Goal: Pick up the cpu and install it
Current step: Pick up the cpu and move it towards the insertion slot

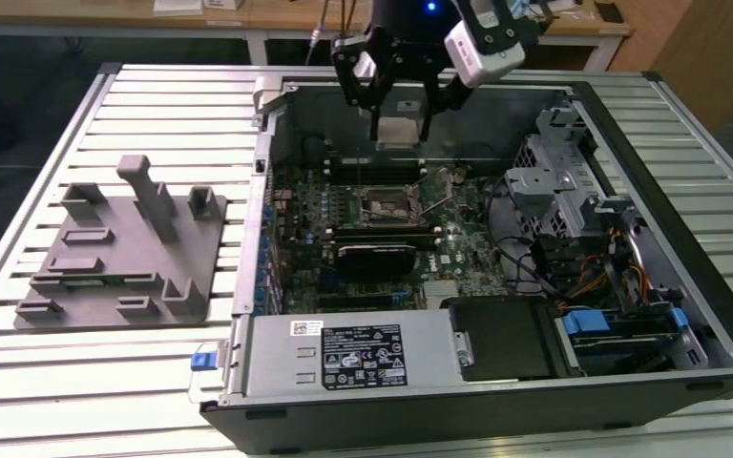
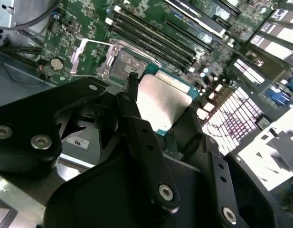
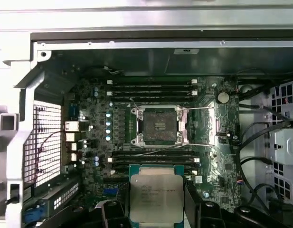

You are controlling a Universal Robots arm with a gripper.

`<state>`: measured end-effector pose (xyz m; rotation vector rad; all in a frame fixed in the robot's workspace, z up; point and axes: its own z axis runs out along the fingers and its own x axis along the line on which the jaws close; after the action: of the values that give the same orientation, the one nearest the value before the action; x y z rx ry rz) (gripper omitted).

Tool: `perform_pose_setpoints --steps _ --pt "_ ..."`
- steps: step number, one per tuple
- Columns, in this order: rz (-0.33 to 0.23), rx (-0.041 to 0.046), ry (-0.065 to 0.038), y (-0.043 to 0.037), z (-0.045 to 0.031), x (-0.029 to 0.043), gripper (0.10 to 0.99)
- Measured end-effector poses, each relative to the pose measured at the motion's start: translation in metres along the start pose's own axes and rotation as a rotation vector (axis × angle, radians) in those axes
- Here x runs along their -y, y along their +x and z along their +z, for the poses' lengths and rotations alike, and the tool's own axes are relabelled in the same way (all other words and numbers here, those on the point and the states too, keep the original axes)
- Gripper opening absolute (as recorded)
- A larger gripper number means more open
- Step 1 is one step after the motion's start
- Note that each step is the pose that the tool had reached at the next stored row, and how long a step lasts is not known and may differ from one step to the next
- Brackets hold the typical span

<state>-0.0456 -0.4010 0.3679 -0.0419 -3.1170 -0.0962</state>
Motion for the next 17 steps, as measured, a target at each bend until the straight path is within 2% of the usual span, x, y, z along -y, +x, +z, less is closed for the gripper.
perform_pose_setpoints --steps 9,17 --pt "0.001 -0.0097 0.000 -0.0221 0.0157 -0.0005 0.541" --pt "0.001 -0.0142 0.000 -0.0267 0.0303 -0.0019 0.541"
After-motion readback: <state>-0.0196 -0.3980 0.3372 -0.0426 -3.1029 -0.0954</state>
